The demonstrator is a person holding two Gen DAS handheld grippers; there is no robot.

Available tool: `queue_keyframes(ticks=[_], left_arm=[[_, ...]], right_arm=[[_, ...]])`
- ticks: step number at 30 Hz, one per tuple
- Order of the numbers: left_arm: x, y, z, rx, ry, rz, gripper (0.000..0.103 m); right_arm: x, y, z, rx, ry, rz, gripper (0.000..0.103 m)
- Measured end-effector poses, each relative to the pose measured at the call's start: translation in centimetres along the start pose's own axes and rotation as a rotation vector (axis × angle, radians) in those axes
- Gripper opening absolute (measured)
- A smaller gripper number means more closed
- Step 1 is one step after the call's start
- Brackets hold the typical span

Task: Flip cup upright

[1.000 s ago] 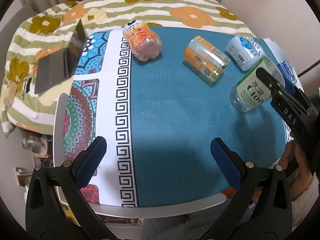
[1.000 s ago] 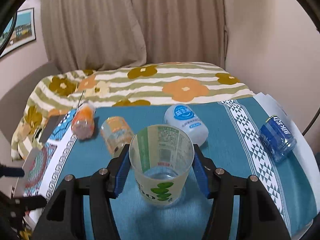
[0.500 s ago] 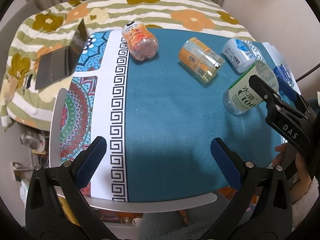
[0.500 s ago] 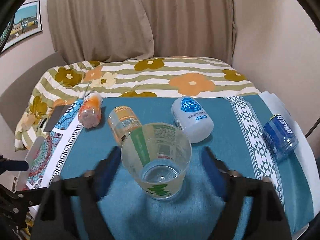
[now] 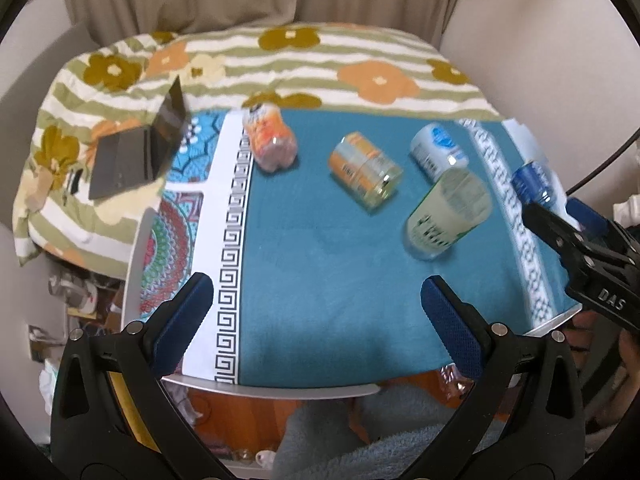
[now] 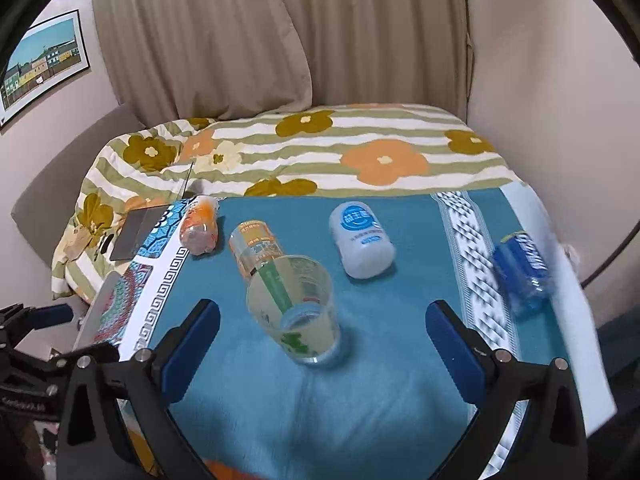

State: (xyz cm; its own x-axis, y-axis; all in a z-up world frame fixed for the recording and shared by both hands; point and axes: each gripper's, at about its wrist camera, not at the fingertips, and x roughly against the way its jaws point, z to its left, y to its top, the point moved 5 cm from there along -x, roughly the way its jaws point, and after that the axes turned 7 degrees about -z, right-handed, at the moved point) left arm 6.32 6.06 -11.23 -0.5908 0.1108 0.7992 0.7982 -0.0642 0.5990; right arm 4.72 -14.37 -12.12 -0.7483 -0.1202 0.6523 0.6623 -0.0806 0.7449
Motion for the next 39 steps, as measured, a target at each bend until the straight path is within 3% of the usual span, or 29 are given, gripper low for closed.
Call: queue_keyframes(ticks=[6, 18, 39], left_arm=[[3.7, 1.5, -1.1, 0.005, 0.0, -0.085, 0.103], [6.8, 2.0, -2.9, -0.019, 0.004, -0.207, 0.103], [7.4, 2.4, -4.6, -0.045, -0.007, -0.25, 0.103]], right_arm=[[3.7, 1.0, -1.3, 0.021, -0.036, 0.075, 0.103], [6.5, 1.0, -3.5, 0.013, -0.114, 0.088, 0.103], [7.1, 0.8, -4.6, -0.002, -0.135, 0.075, 0.103]])
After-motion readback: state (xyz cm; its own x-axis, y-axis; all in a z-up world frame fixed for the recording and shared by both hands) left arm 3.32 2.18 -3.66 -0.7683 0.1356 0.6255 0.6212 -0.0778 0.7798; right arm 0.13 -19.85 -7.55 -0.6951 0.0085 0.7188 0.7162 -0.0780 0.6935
